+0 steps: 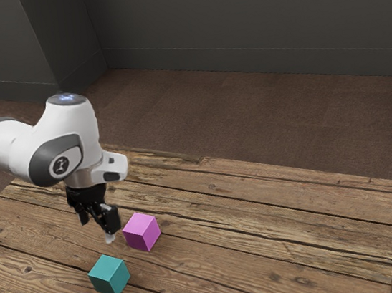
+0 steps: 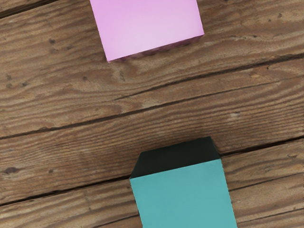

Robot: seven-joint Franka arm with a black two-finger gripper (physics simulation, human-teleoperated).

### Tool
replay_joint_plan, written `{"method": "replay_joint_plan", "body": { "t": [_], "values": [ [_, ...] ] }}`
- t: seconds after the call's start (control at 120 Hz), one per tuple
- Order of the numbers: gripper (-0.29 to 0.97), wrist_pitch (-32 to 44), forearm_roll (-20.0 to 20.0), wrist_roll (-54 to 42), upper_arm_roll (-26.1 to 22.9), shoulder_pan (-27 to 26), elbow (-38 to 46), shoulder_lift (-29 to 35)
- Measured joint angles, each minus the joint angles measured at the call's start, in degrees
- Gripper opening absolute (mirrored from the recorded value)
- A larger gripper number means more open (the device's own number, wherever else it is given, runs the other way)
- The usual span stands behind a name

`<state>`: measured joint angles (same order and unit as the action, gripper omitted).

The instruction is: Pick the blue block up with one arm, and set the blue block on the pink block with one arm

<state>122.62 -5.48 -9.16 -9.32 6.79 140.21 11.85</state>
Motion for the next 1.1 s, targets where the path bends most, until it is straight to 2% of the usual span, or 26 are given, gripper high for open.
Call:
{"method": "replay_joint_plan", "body": {
  "t": [0.225, 0.308, 0.683, 1.1],
  "values": [
    [0.68, 10.18, 1.88, -0.68, 0.01, -0.13, 9.43, 8.50],
    [0.68, 12.88, 2.56, -0.87, 0.01, -0.48, 11.85, 9.85],
    [0.68, 19.73, 6.35, -1.49, 0.08, -0.63, 13.30, 3.01],
    [0.68, 21.87, 8.40, -1.86, 0.10, -0.73, 15.10, 1.27]
  ]
}}
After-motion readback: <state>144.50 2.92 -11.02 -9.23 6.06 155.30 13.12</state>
